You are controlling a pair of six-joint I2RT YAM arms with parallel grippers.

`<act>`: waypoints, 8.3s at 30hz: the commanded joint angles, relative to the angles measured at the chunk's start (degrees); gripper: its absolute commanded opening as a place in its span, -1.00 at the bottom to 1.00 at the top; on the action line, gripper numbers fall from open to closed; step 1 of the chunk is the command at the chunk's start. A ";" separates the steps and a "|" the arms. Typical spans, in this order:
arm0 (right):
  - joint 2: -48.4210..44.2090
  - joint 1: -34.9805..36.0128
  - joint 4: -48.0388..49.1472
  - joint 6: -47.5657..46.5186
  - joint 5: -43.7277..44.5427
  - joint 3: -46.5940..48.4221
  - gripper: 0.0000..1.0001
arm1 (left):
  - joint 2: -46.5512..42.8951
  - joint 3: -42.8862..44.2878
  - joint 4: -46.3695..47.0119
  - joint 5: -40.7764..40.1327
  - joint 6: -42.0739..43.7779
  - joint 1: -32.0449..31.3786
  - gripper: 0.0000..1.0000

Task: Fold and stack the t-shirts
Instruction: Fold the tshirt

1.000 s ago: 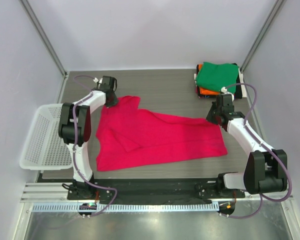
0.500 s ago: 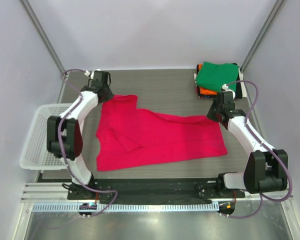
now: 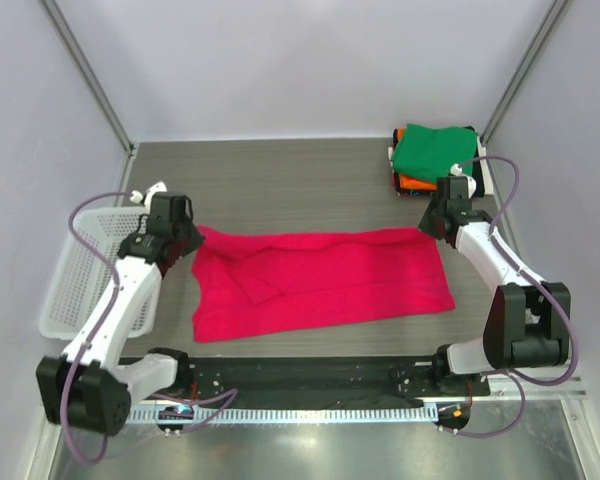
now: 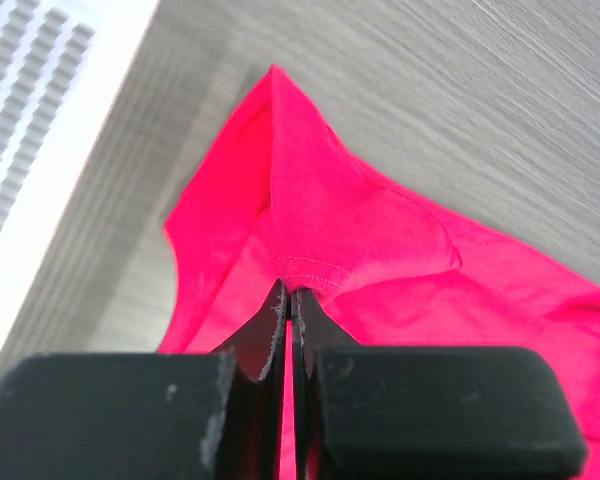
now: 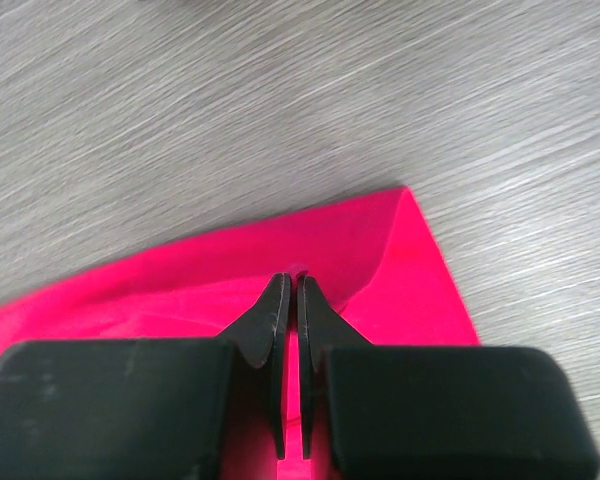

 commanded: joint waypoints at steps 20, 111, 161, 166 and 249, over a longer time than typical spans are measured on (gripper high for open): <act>-5.93 -3.67 1.52 0.90 2.03 -3.06 -0.98 | -27.25 -6.81 -26.63 3.52 -15.18 0.26 -0.98; -28.94 52.91 -6.92 37.02 -10.45 -26.78 0.40 | -20.64 -18.65 -10.29 13.63 -27.03 -32.76 0.73; -19.67 54.19 -9.29 32.47 -0.07 -11.25 -0.98 | -17.85 -9.10 -24.70 -23.81 -55.19 -67.51 -1.00; -10.61 46.62 -9.29 24.83 -2.62 -0.09 -0.98 | -19.45 -9.28 -17.86 -19.60 -41.06 -55.15 -1.00; 18.94 32.63 3.53 10.84 -20.02 4.77 -0.05 | 6.05 -15.07 6.76 20.66 -9.65 -10.02 0.43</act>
